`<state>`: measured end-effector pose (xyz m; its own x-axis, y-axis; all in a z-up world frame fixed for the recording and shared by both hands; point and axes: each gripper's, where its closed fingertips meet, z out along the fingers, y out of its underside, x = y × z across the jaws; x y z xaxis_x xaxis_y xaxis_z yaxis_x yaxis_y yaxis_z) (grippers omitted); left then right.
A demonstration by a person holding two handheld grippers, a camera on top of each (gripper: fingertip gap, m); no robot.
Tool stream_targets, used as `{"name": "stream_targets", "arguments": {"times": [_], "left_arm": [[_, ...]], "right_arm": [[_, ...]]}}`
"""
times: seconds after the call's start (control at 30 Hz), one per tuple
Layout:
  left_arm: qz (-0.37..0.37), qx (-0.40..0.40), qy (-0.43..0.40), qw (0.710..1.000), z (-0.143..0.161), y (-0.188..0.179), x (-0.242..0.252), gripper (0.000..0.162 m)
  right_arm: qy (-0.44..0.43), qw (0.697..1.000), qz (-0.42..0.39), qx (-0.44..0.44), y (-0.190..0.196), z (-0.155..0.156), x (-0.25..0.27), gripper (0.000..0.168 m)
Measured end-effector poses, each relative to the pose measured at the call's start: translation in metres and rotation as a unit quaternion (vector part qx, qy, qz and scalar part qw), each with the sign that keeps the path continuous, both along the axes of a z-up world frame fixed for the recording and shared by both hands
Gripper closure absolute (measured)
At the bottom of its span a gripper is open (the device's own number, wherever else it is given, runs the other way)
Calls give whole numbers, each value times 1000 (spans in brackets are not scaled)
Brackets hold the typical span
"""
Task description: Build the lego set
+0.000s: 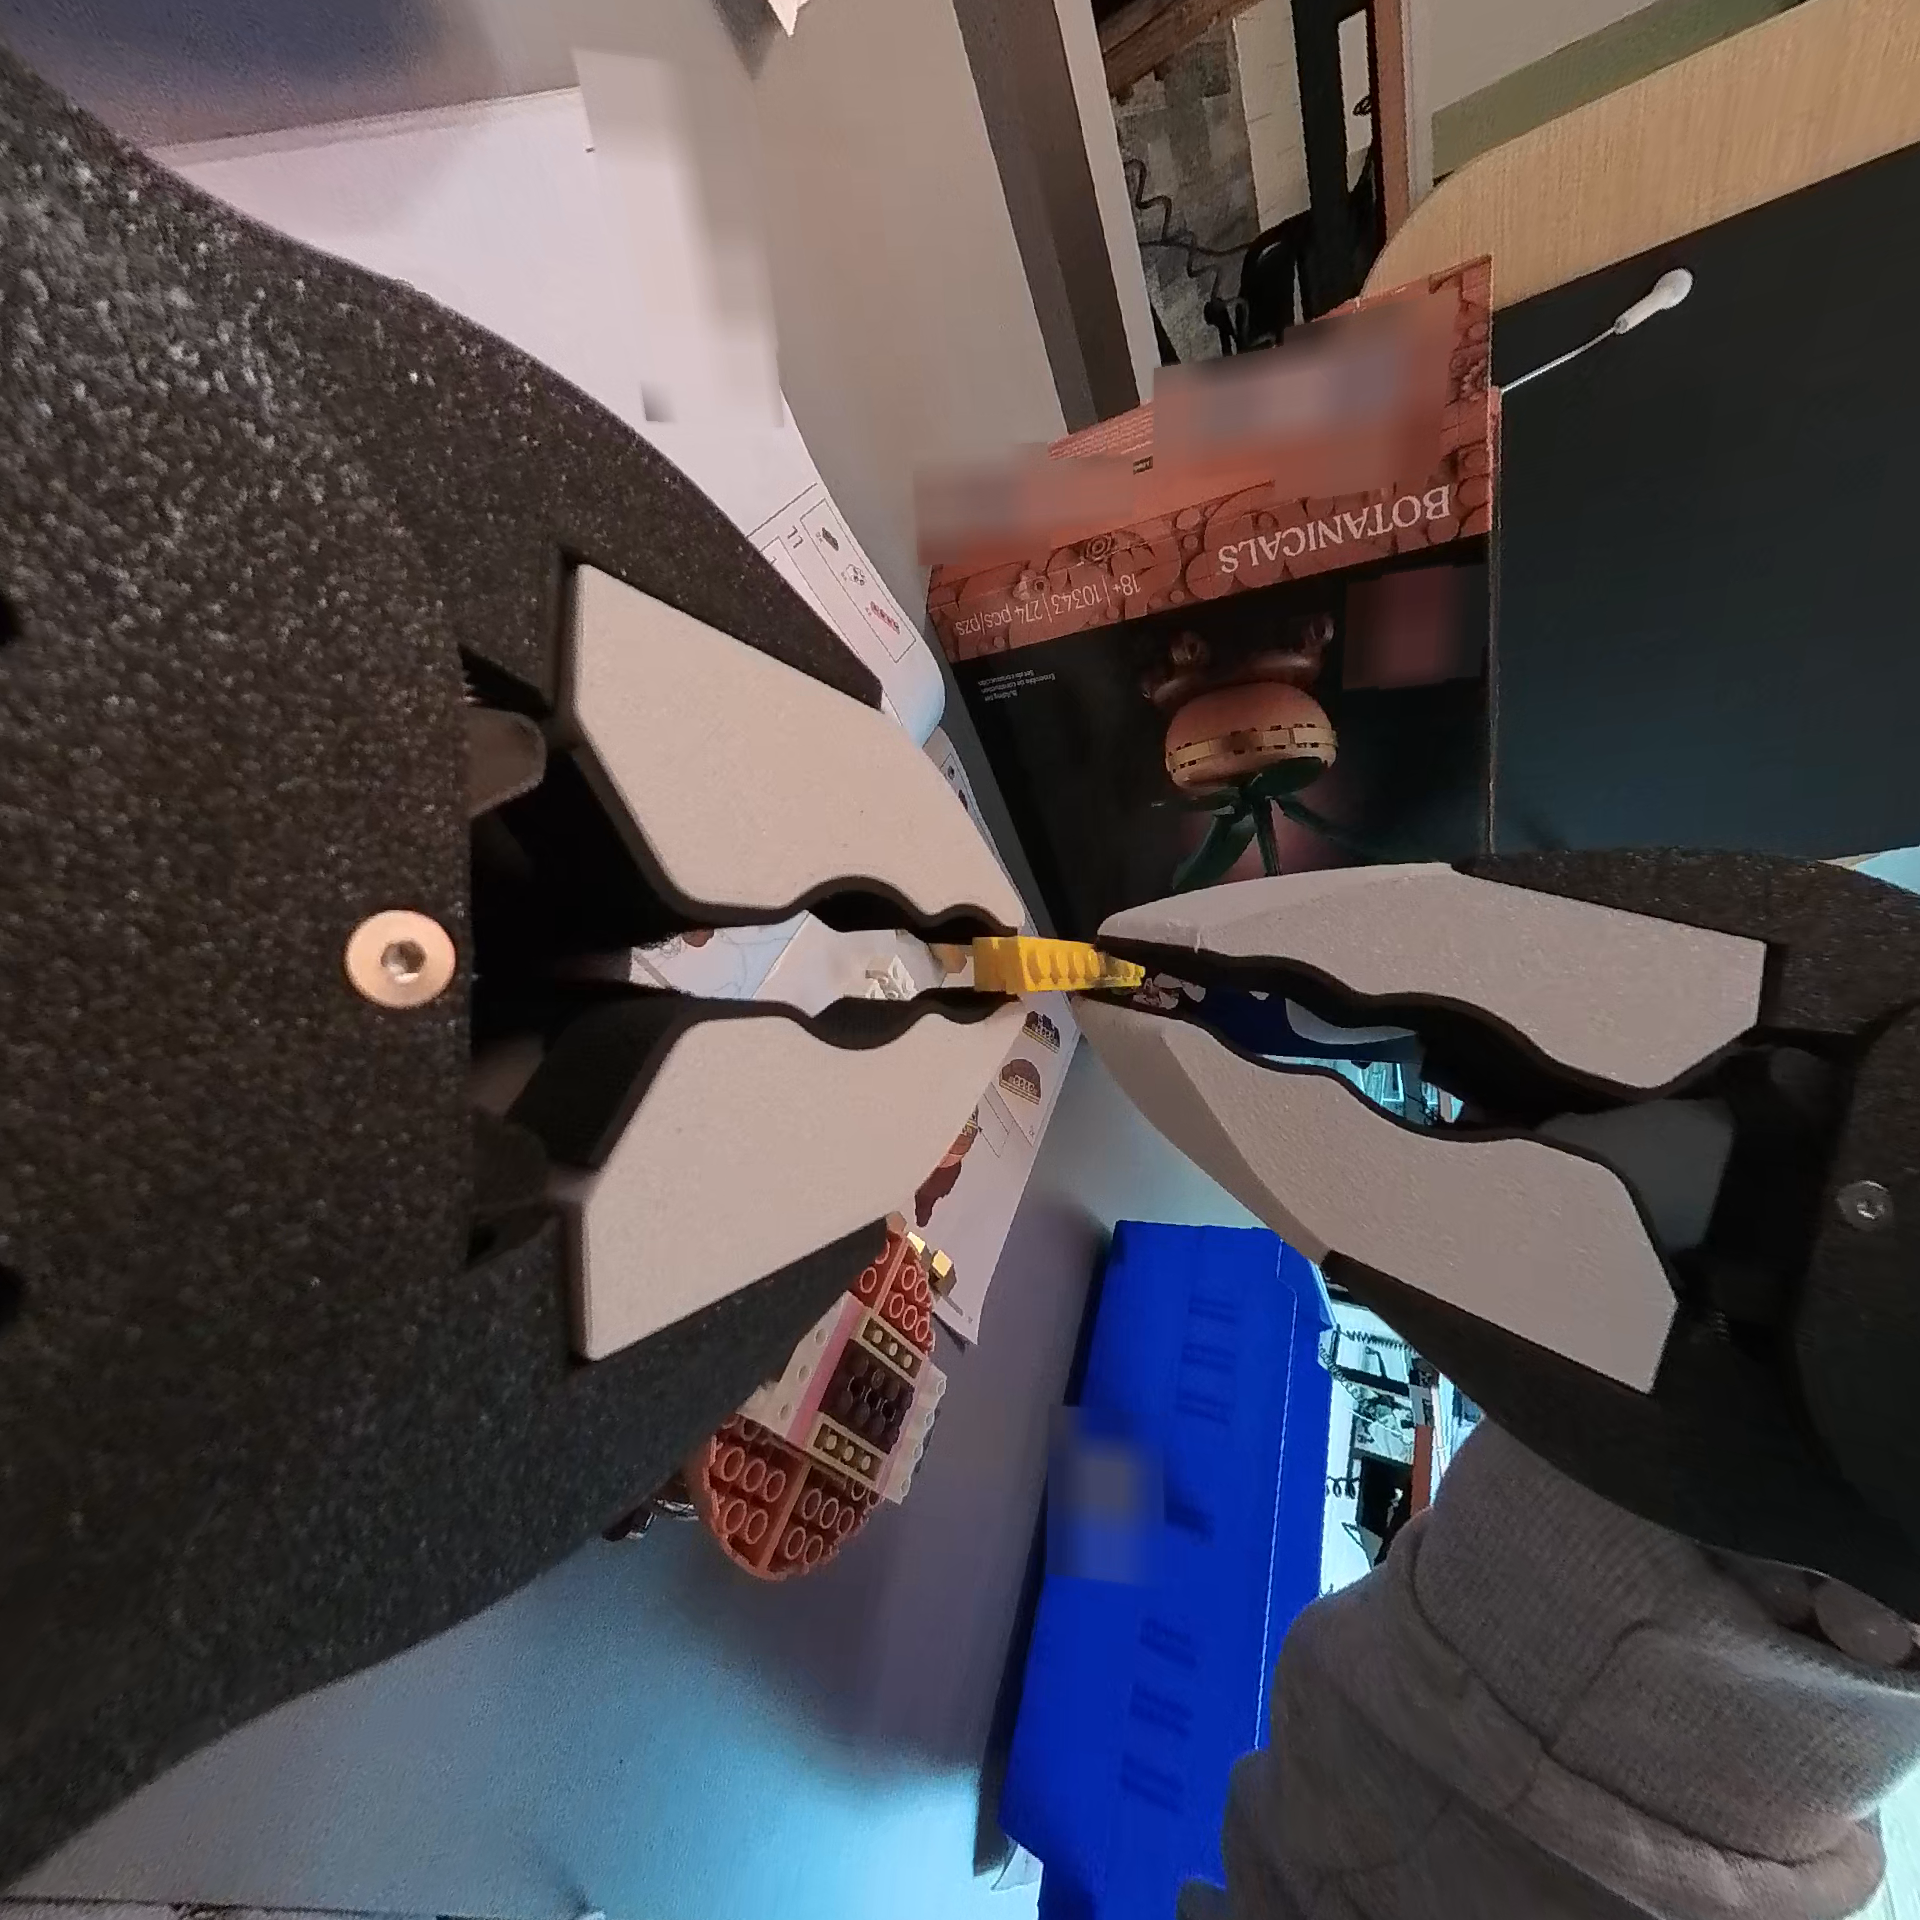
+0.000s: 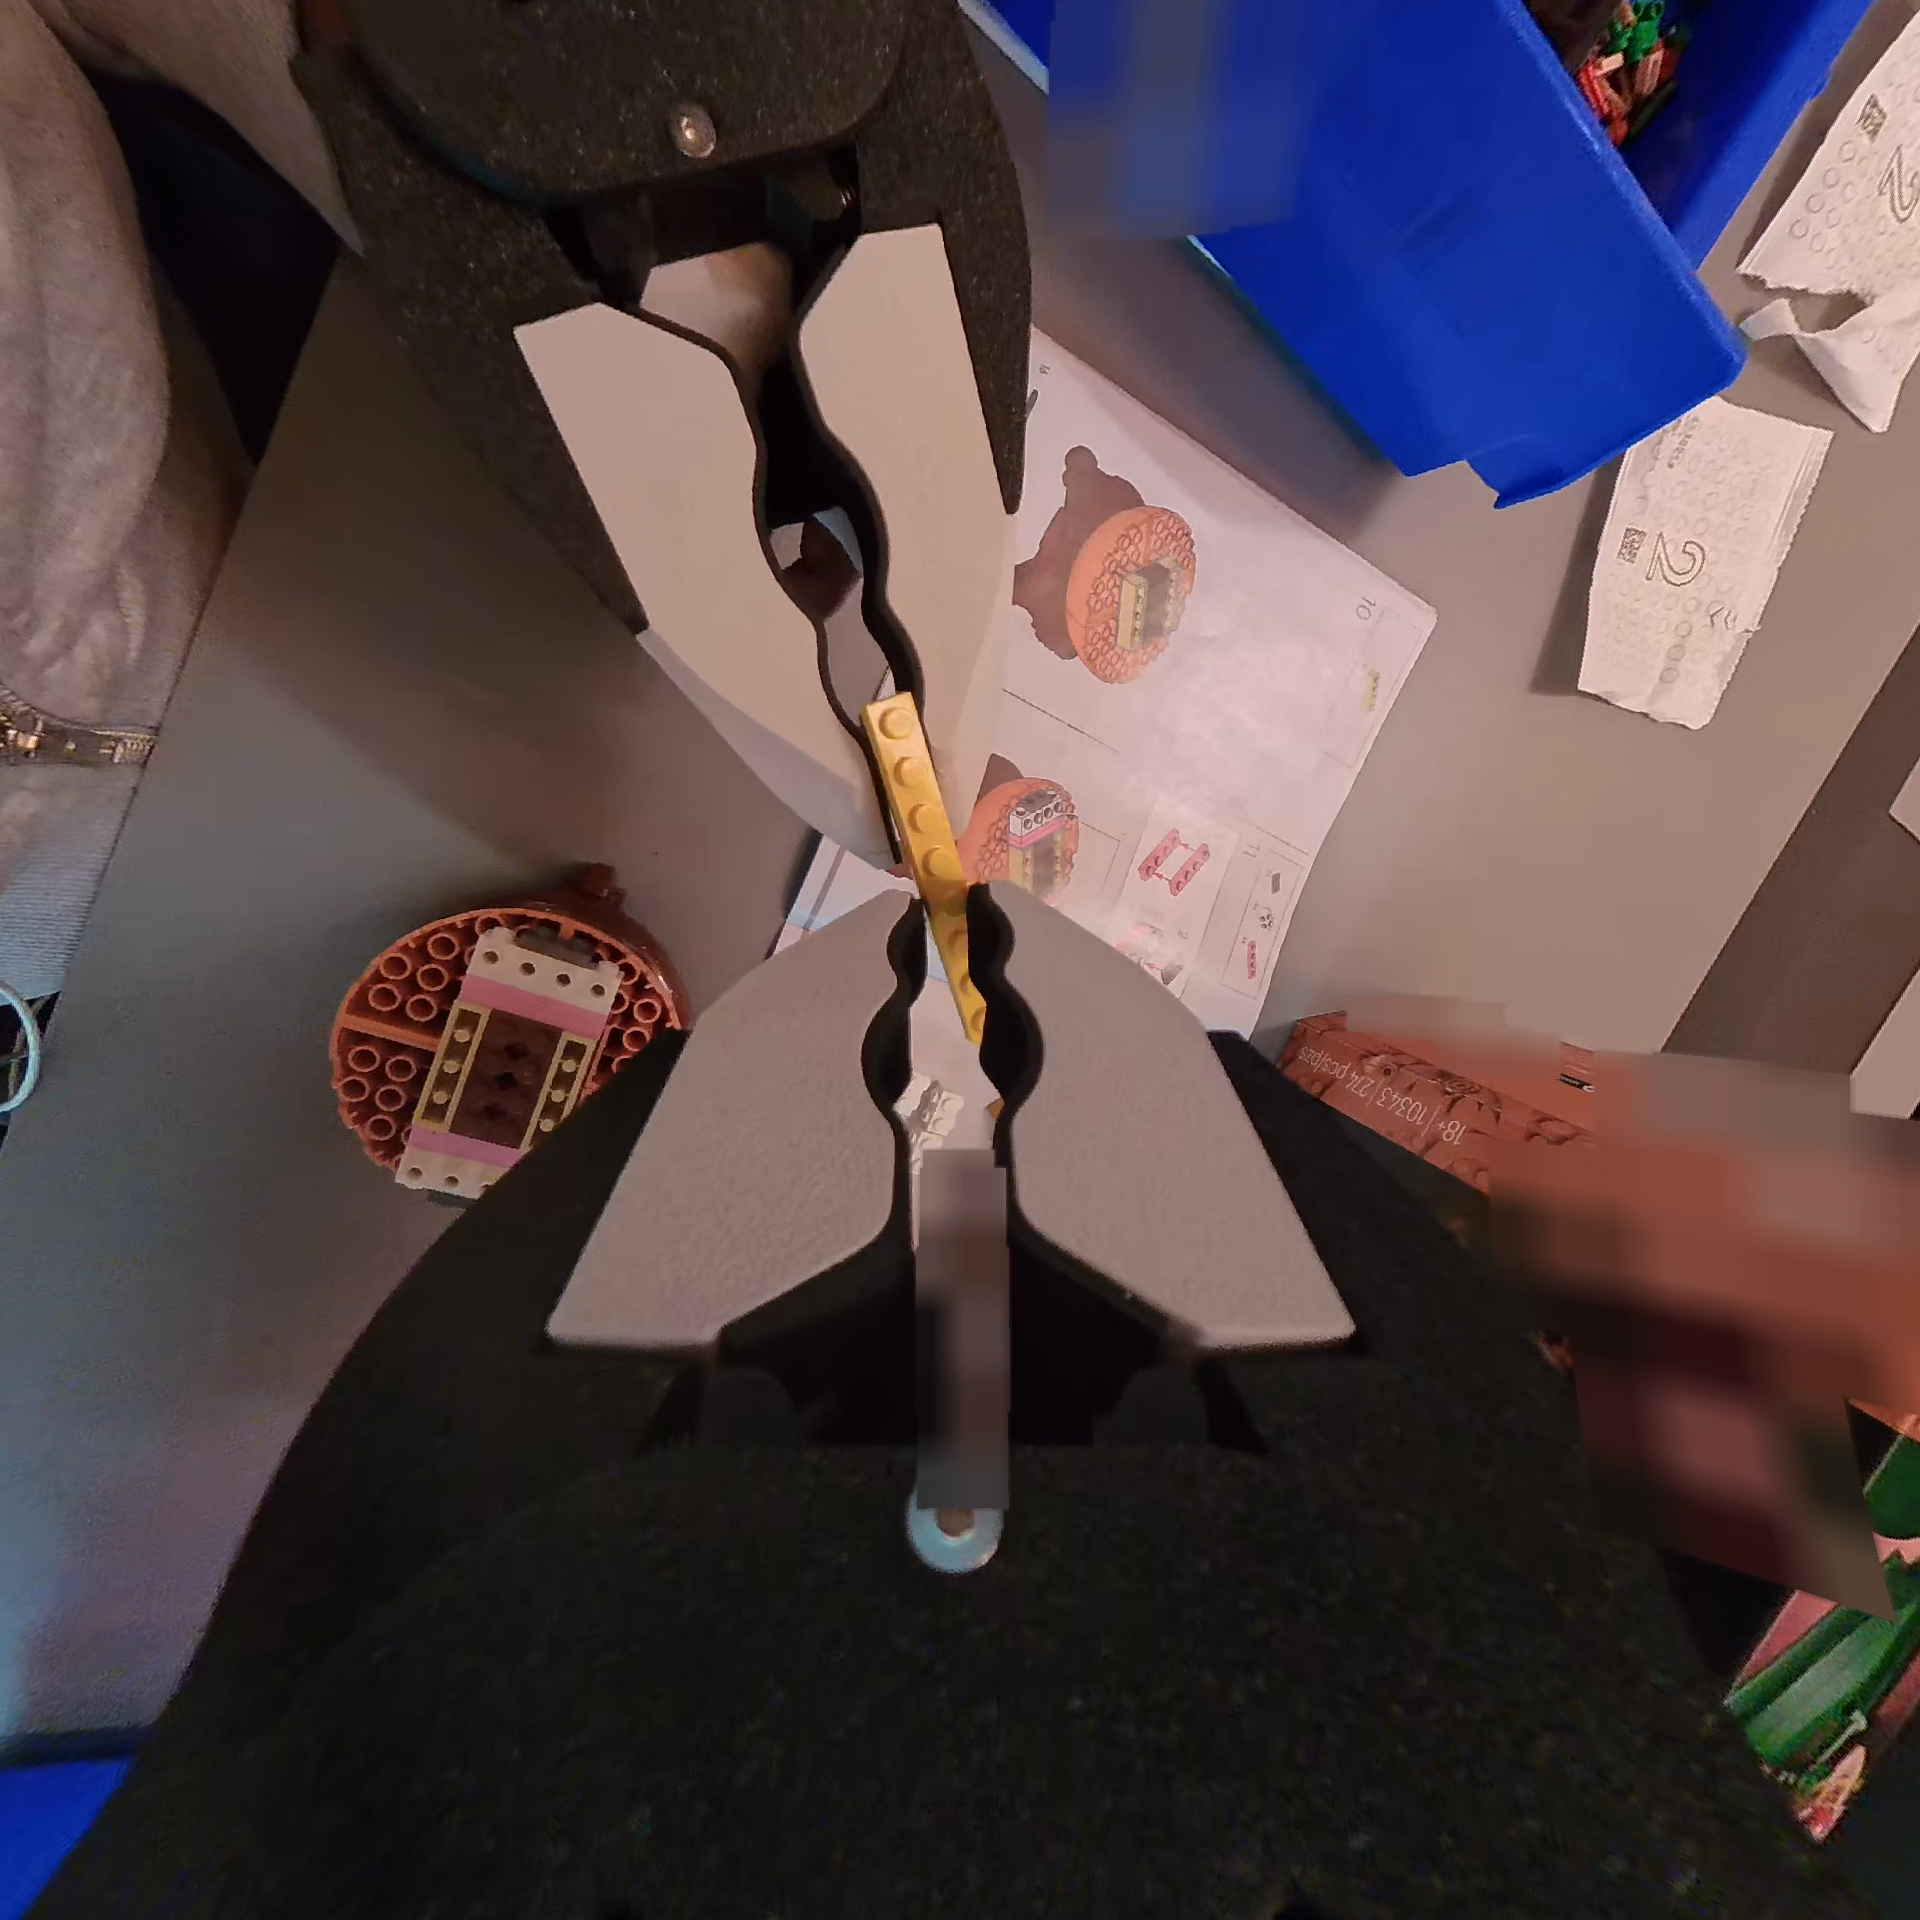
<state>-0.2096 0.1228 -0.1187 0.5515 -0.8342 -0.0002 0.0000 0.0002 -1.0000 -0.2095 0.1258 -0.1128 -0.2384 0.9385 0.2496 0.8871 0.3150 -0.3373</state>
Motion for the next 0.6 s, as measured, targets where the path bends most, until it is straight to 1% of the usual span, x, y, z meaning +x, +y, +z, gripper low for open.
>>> {"name": "stream_targets", "arguments": {"times": [0.6], "left_arm": [[-1, 2, -6, 1000, 2, 0, -1, 155]], "right_arm": [[-2, 1000, 0, 5, 1, 1, 1, 159]]}}
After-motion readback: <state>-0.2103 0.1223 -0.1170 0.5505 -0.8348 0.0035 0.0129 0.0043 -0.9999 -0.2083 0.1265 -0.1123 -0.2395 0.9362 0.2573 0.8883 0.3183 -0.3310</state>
